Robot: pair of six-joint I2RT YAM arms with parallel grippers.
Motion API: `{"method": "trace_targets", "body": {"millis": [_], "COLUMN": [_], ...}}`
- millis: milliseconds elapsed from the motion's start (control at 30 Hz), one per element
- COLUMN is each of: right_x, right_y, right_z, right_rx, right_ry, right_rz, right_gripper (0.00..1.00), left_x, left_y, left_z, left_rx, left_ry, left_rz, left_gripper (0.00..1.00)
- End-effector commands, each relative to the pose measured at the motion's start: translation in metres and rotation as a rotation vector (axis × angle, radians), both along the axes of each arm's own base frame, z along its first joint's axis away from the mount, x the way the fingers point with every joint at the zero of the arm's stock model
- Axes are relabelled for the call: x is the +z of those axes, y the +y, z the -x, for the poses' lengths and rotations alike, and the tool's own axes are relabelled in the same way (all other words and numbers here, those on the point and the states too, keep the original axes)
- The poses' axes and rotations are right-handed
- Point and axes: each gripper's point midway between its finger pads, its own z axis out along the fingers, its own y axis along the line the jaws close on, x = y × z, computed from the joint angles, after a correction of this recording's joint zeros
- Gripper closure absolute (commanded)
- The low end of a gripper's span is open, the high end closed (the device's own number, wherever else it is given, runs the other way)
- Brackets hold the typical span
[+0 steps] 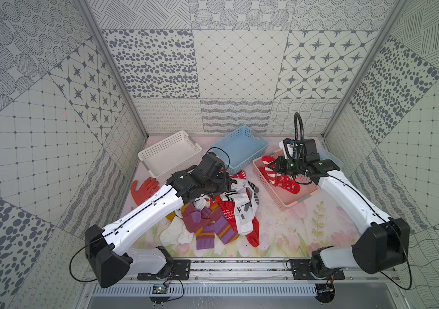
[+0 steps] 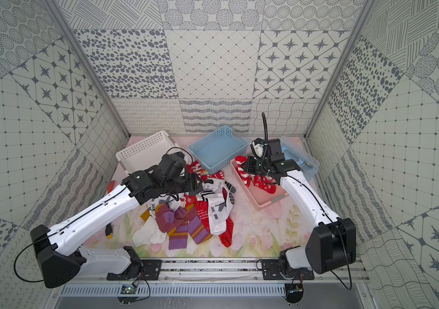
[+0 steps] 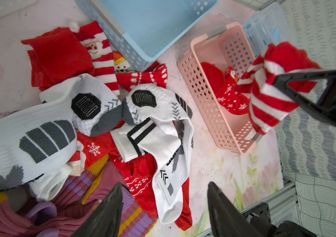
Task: Sort the socks into the basket by color
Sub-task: Place the sock in the bin.
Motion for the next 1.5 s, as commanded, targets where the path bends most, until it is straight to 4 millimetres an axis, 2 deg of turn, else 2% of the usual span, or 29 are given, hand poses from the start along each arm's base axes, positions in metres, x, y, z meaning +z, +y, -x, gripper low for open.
{"method": "trace_targets", "body": {"millis": [0,200,467,533,600,633,700,767,900,1000,1167,1300,1467], "right_x": [-0.013,-0.054,-0.096,-0.104,-0.111,-0.112,-0.109,-0.104,-0.089,-0.073,-0.047,-0.031,-0.019], "right_y": [-0.015,-0.032,-0.043,-0.044,-0.044,-0.044,-0.043,-0.044,-0.044,-0.041,-0.033,-0.026,-0.019], "right_z": [-0.028,-0.063,-0.091,-0.094,-0.096,-0.096,-0.095,-0.093,-0.086,-0.077,-0.058,-0.043,-0.028], "right_rx": [-0.05,-0.111,-0.133,-0.133,-0.131,-0.129,-0.126,-0.129,-0.126,-0.12,-0.106,-0.09,-0.07], "right_ry": [0.011,0.084,0.153,0.167,0.185,0.186,0.183,0.176,0.157,0.129,0.082,0.056,0.037], "right_rz": [0.055,0.091,0.141,0.15,0.157,0.158,0.155,0.158,0.156,0.156,0.156,0.158,0.158], "right_gripper": [1.0,1.0,0.99,0.92,0.77,0.72,0.51,0.36,0.15,0.07,0.02,0.02,0.02], "left_x": [-0.031,-0.061,-0.091,-0.097,-0.103,-0.105,-0.11,-0.114,-0.123,-0.132,-0.137,-0.138,-0.147], "left_y": [0.006,0.009,0.014,0.013,0.013,0.013,0.013,0.014,0.012,0.009,0.0,-0.008,-0.016], "left_z": [0.012,0.02,0.031,0.032,0.034,0.035,0.037,0.039,0.043,0.043,0.033,0.025,0.017], "left_rx": [-0.029,-0.034,-0.043,-0.05,-0.054,-0.055,-0.059,-0.064,-0.073,-0.075,-0.087,-0.09,-0.093], "left_ry": [0.082,0.153,0.223,0.24,0.257,0.264,0.275,0.289,0.317,0.333,0.309,0.286,0.279], "left_rz": [-0.067,-0.105,-0.145,-0.153,-0.16,-0.162,-0.168,-0.176,-0.177,-0.175,-0.172,-0.154,-0.15], "left_gripper": [0.35,0.35,0.34,0.34,0.35,0.35,0.35,0.35,0.37,0.39,0.44,0.4,0.39]}}
